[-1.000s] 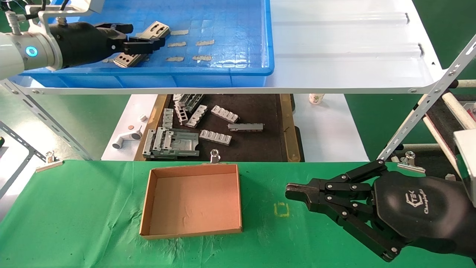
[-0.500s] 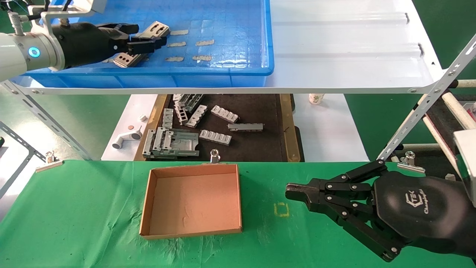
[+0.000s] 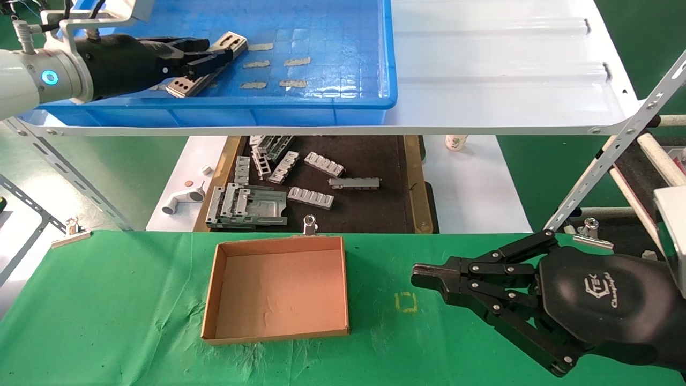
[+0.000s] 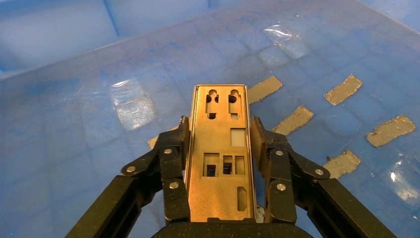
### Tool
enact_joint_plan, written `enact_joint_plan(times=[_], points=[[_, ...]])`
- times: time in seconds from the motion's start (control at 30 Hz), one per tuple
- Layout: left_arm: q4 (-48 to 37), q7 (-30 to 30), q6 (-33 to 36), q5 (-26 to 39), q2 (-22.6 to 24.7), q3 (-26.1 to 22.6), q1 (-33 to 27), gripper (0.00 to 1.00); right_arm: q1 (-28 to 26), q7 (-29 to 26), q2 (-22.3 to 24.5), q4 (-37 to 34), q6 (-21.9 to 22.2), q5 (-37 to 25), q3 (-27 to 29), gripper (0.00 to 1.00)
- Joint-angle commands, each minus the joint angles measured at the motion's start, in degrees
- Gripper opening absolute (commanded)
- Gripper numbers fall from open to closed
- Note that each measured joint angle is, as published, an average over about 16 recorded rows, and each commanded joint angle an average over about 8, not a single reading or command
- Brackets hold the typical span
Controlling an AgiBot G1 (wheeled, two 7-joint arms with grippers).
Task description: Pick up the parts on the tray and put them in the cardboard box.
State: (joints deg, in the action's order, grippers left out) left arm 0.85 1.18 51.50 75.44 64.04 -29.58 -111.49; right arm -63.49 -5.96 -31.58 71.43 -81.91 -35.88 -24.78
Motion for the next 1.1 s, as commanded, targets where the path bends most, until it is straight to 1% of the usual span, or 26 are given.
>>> enact_joint_plan(times=[0.03, 0.33, 0.53, 0.67, 0.97, 1.1], points=[[-0.1, 0.2, -0.2, 0.0, 0.0, 0.0, 0.0, 0.00, 0.0, 0.0, 0.0, 0.0, 0.0, 0.0, 0.0, 0.00], [0.2, 1.0, 0.5, -0.4, -0.1, 0.3, -0.5, 0.00, 0.0, 0.0, 0.0, 0.0, 0.0, 0.0, 0.0, 0.00], [1.4, 2.2, 4.4, -1.0, -1.2, 0.7, -1.8, 0.00, 0.0, 0.0, 0.0, 0.0, 0.0, 0.0, 0.0, 0.00], [3.0, 3.7, 10.6, -1.4, -2.8, 0.8, -3.0, 0.00, 0.0, 0.0, 0.0, 0.0, 0.0, 0.0, 0.0, 0.00], [7.3, 9.2, 33.4, -1.6, -7.2, 0.3, -5.7, 0.00, 0.0, 0.0, 0.0, 0.0, 0.0, 0.0, 0.0, 0.00], [10.4, 12.2, 39.0, -1.1, -8.3, -1.0, -5.9, 0.00, 0.0, 0.0, 0.0, 0.0, 0.0, 0.0, 0.0, 0.00]])
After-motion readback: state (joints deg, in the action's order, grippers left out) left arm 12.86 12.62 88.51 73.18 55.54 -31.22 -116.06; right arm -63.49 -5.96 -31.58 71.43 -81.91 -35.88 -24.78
